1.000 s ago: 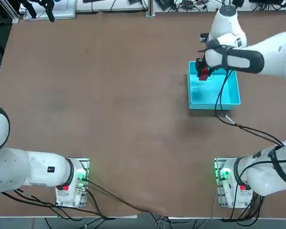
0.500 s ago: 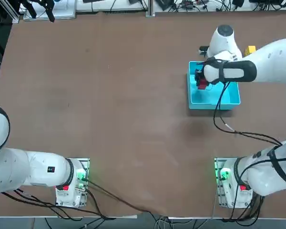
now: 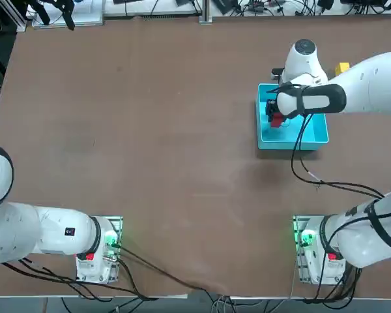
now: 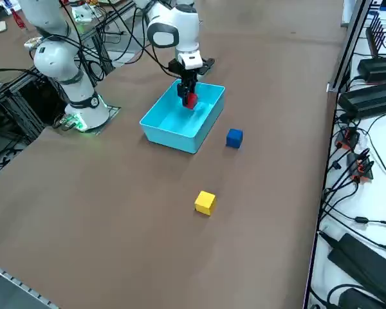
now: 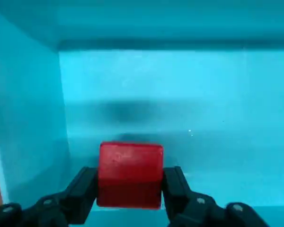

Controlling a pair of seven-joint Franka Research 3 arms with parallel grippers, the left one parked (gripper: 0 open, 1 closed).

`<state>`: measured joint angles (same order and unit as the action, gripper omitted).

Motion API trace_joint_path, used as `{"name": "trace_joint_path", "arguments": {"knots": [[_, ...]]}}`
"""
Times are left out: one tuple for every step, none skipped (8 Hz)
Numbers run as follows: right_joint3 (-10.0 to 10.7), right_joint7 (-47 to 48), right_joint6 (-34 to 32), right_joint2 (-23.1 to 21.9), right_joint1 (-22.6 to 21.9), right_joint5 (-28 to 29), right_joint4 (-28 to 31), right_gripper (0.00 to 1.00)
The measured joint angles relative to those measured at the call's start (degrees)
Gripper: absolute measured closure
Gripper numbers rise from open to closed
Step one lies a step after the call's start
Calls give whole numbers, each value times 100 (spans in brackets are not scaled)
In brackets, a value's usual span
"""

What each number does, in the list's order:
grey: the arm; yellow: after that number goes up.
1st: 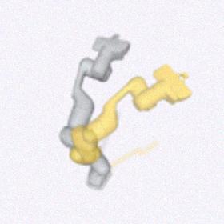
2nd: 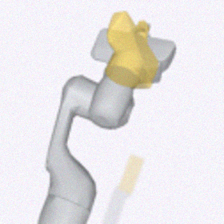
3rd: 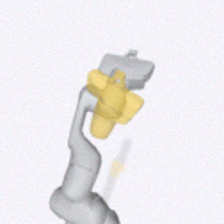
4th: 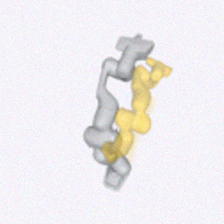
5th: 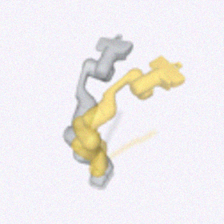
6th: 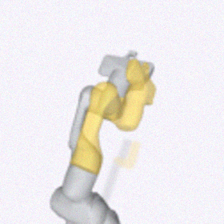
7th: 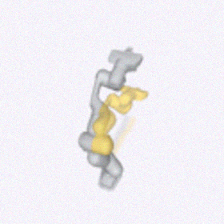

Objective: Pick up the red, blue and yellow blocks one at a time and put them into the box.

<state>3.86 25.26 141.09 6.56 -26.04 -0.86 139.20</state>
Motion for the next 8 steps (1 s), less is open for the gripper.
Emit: {"name": "trace_joint_path", "arguments": {"knots": [[0,0,-35,-100,0,0,-34,2],[2,0,-221,-294,0,0,-105,0],[9,-16,-594,-551,2,-3,-250,0],[25,-71,-1071,-799,27,-8,-501,0],[43,-179,-1559,-938,121,-16,-878,0],[59,-358,-1897,-901,317,-18,-1338,0],[78,-509,-2028,-678,542,-18,-1815,0],[88,-609,-2046,-277,730,-19,-2307,0]]}}
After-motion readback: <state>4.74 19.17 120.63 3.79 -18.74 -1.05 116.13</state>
